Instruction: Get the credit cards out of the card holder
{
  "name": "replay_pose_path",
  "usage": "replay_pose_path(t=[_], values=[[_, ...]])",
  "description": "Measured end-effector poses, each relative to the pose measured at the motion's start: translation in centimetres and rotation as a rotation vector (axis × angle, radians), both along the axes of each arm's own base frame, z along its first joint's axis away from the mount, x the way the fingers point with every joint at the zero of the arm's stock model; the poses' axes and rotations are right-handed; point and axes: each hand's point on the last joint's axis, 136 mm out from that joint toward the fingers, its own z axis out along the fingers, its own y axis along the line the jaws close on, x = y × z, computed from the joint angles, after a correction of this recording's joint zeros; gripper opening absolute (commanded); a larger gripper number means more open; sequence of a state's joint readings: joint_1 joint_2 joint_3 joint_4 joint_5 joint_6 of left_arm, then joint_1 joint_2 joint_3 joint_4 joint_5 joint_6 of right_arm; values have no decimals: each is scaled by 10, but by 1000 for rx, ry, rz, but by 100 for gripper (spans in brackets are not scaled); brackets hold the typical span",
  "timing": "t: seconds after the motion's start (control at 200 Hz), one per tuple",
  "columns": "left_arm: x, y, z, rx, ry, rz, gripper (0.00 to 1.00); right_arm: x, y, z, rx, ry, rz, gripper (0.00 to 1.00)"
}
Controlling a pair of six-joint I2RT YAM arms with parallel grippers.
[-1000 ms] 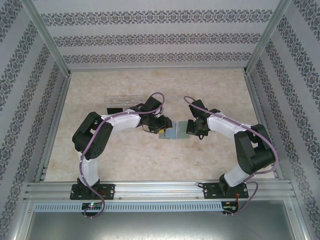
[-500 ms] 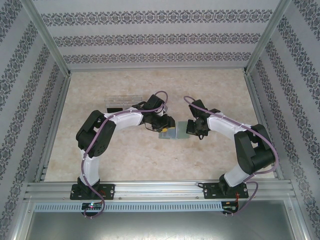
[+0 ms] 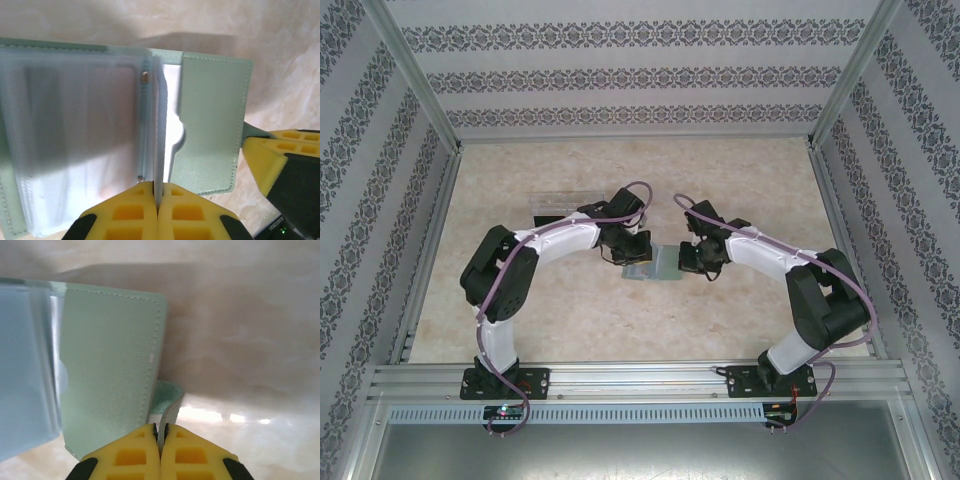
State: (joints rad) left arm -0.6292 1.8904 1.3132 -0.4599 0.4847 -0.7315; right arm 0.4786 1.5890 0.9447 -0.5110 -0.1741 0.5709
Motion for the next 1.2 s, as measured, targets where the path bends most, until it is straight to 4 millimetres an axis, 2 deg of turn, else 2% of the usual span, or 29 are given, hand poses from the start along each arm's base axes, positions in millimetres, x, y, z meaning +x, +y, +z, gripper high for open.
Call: replay_pose_path(t=[0.08,0.19,0.36,0.51,0.629,0.804,1.034,1.199], values=[[-3,1,7,-3,-7,-16,24,4,6,8,8,-17,13,19],[-9,-6,11,-42,10,-41,42,9,5,12,9,-30,5,27],[-12,-27,16,-136,25,-78,52,12,-10,23,8,-61,-52,36],[-10,-38,6,-178,58,-89,57,12,-30,40,15,-119,-128,39],[-8,-41,0,-181,70,-84,58,12,-38,51,25,-156,-158,39],[-1,-34,2,-171,47,-53,55,9,-33,54,32,-162,-140,35],[13,3,15,-135,-14,57,49,2,9,50,45,-142,-35,27],[13,9,8,-123,0,82,40,0,31,35,50,-107,-23,21]])
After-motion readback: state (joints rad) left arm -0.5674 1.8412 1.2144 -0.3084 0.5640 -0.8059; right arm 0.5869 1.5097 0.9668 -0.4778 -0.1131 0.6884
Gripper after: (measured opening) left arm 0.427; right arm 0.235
